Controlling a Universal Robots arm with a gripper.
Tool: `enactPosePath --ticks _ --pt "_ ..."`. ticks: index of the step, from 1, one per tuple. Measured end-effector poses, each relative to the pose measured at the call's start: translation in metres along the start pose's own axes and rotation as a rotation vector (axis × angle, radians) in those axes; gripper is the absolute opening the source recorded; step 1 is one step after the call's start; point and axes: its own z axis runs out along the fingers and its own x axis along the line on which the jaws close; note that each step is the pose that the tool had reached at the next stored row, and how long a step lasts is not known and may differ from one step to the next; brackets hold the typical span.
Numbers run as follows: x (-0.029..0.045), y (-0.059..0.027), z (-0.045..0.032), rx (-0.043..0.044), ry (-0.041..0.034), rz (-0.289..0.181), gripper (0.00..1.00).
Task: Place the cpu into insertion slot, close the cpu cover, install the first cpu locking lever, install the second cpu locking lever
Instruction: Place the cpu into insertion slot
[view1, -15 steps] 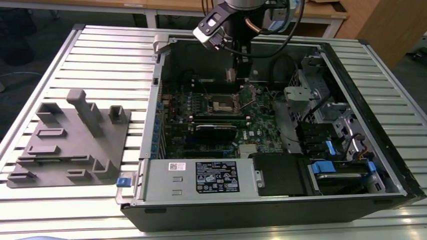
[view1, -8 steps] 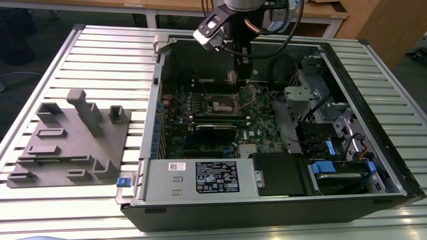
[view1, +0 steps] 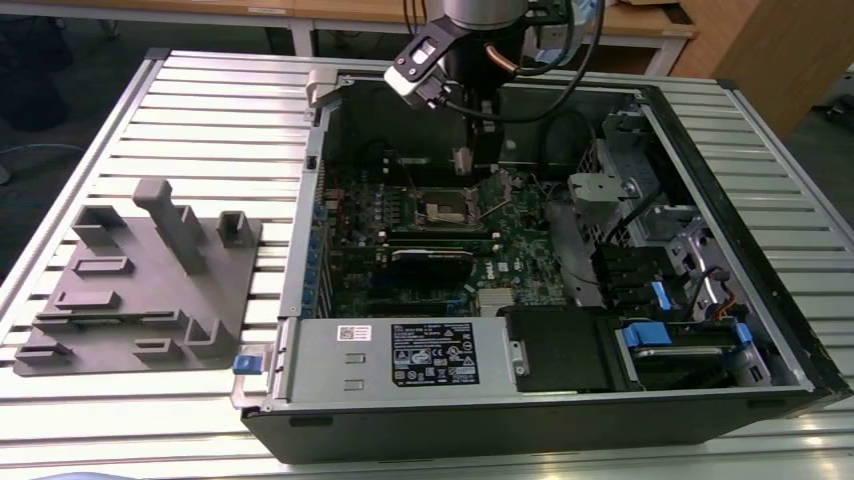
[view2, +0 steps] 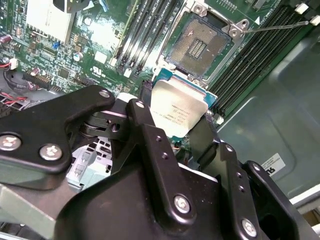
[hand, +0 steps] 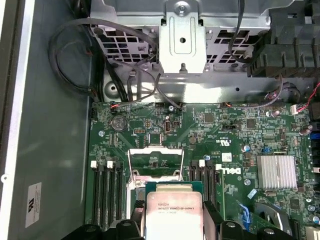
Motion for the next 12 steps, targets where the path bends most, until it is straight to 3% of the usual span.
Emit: enactPosePath --ticks 8,12 --pt "-0.0002 -0.0005 0.0006 -0.0003 0.0003 0.000 0.54" --pt "-0.0003 -0.0073 0.0029 -0.0002 0.0001 0.000 0.54"
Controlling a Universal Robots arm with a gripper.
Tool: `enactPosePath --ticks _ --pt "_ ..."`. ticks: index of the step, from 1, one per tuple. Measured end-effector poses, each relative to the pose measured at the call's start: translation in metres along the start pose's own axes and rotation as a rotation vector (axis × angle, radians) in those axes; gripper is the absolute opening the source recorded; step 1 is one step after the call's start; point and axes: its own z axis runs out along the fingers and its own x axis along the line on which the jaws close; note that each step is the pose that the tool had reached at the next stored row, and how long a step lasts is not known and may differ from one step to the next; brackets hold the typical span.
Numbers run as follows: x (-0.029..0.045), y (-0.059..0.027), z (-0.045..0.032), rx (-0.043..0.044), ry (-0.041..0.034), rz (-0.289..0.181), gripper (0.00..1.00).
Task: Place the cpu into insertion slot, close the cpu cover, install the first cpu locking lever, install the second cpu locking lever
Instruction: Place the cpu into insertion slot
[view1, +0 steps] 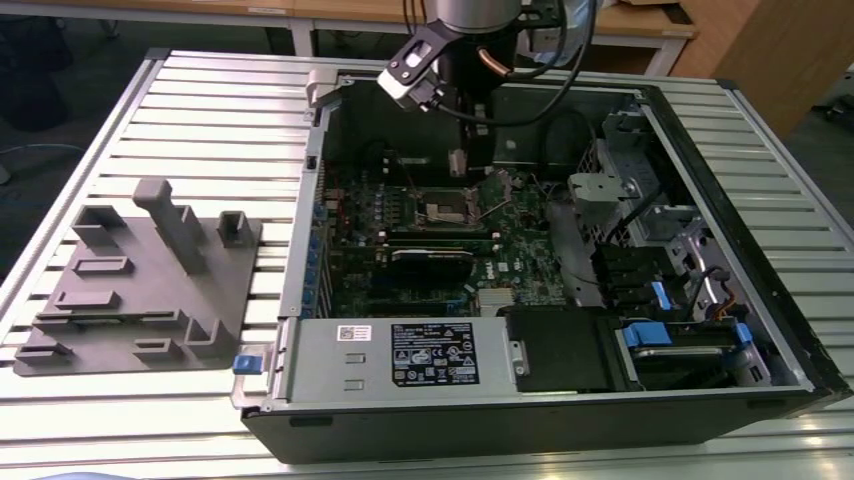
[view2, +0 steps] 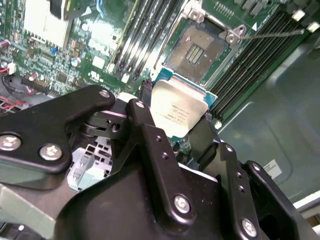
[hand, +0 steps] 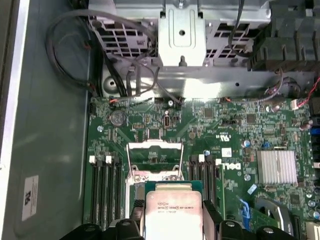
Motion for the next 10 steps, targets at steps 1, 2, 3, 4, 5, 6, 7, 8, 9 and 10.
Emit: enactPosePath --ticks 1,2,3,4,5,6,7,8,9,10 --pt "0.0000 -0.0014 0.0014 0.0000 0.0000 0.000 0.54" --pt "0.0000 -0.0025 0.0031 0.0000 0.0000 0.000 0.54" --pt "0.0001 -0.0034 0.0047 0.0000 0.0000 0.000 0.54" --pt "0.0001 -0.0041 0.0066 0.0000 0.0001 0.000 0.54" --pt "0.0001 -0.0046 0.0083 -0.0001 0.0001 0.000 0.54" --pt "0.0001 -0.0049 0.0102 0.0000 0.0001 0.000 0.54" --pt "0.0001 -0.0053 0.0119 0.0000 0.0001 0.000 0.54" --pt "0.0000 -0.0057 0.0137 0.0000 0.0000 0.000 0.54" --pt "-0.0004 -0.0062 0.0172 0.0001 0.0000 0.000 0.54" --pt "-0.0008 -0.0065 0.0190 0.0000 0.0000 0.000 0.54"
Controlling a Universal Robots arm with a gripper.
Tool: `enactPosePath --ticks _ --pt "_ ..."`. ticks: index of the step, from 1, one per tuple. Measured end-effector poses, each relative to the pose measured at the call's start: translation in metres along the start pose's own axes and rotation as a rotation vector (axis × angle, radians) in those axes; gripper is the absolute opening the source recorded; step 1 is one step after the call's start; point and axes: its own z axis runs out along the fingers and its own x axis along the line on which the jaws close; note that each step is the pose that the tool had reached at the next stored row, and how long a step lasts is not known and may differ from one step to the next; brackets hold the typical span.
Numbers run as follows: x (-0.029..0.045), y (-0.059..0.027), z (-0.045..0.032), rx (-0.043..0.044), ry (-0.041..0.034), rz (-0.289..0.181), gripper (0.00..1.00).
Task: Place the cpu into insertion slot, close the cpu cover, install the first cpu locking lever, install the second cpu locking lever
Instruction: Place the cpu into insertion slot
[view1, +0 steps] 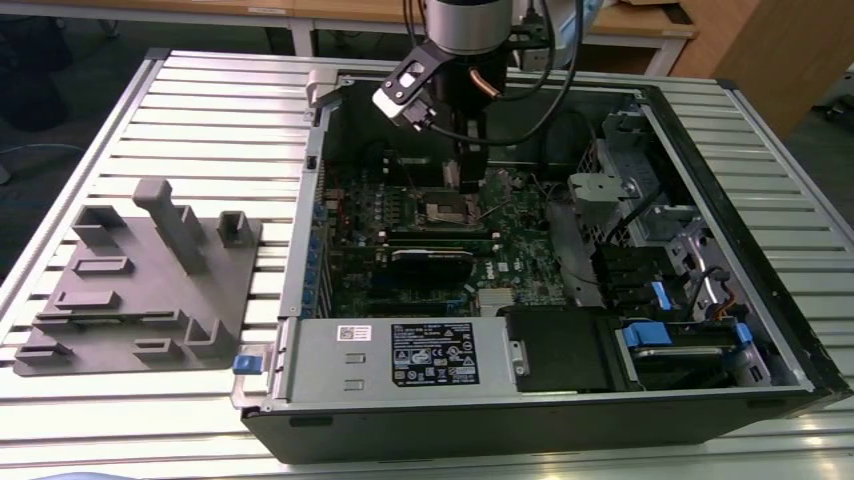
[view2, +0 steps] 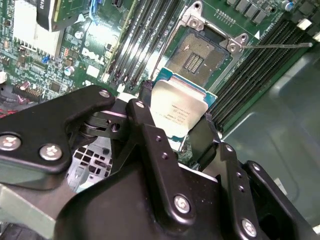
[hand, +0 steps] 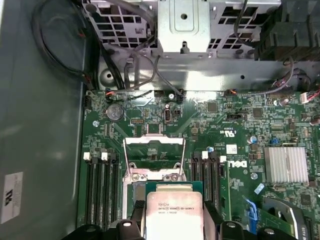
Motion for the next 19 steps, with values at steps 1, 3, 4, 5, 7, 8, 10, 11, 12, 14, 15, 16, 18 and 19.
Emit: enactPosePath --ticks 1,3,4,5,7,8,10,11,12,14,15,16,18,19 --pt "-0.0004 -0.0003 0.0018 0.0000 0.0000 0.000 0.54" --pt "-0.0008 -0.0008 0.0053 -0.0001 0.0002 0.000 0.54" --pt "-0.0009 -0.0009 0.0059 -0.0001 0.0001 0.000 0.54" --pt "-0.0009 -0.0009 0.0060 0.0001 -0.0001 0.000 0.54" --pt "-0.0009 -0.0009 0.0066 0.0000 0.0000 0.000 0.54" --pt "-0.0009 -0.0009 0.0066 0.0000 0.0000 0.000 0.54" --pt "-0.0009 -0.0009 0.0066 0.0000 0.0000 0.000 0.54" --pt "-0.0009 -0.0009 0.0067 -0.0001 0.0001 0.000 0.54" --pt "-0.0009 -0.0009 0.0067 0.0000 0.0000 0.000 0.54" --pt "-0.0009 -0.0009 0.0068 0.0000 0.0000 0.000 0.54" --pt "-0.0009 -0.0009 0.0068 -0.0001 0.0001 0.000 0.54" --pt "-0.0009 -0.0009 0.0068 0.0000 0.0000 0.000 0.54" --pt "-0.0008 -0.0010 0.0074 -0.0003 0.0005 0.000 0.54" --pt "-0.0008 -0.0011 0.0078 -0.0002 0.0004 0.000 0.54"
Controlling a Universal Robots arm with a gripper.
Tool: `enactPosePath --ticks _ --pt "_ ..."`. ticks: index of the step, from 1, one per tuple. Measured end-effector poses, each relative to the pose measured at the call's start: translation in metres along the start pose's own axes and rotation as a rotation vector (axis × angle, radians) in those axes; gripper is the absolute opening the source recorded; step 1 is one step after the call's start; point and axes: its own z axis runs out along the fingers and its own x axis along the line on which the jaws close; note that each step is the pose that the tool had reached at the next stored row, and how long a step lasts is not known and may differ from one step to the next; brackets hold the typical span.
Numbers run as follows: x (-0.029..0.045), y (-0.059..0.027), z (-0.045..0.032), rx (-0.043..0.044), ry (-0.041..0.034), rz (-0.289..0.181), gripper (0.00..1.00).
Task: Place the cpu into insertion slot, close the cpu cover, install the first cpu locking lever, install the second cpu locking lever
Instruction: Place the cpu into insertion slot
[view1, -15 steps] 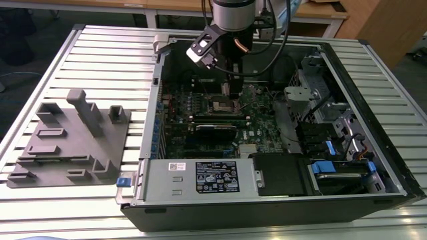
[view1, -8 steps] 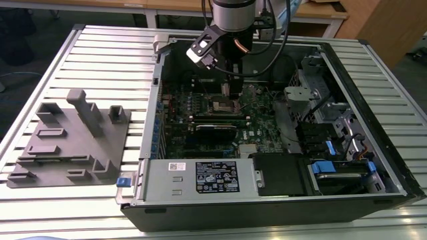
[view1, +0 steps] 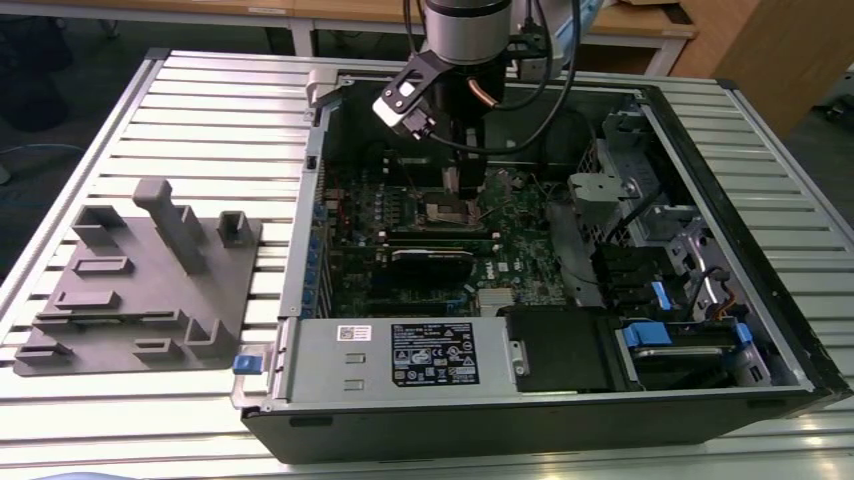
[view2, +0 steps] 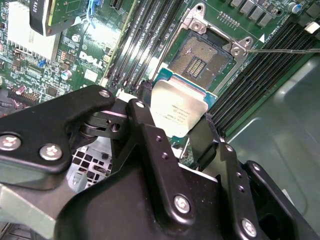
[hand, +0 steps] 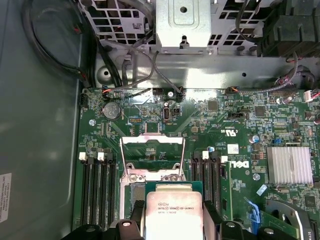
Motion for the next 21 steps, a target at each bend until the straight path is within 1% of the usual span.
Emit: enactPosePath --ticks 13,17,21 --pt "0.0001 -0.0008 0.0056 0.0002 -0.0003 0.000 0.54" --pt "0.0001 -0.0009 0.0059 0.0003 -0.0005 0.000 0.54" --pt "0.0001 -0.0064 0.0061 0.0001 -0.0003 0.000 0.54"
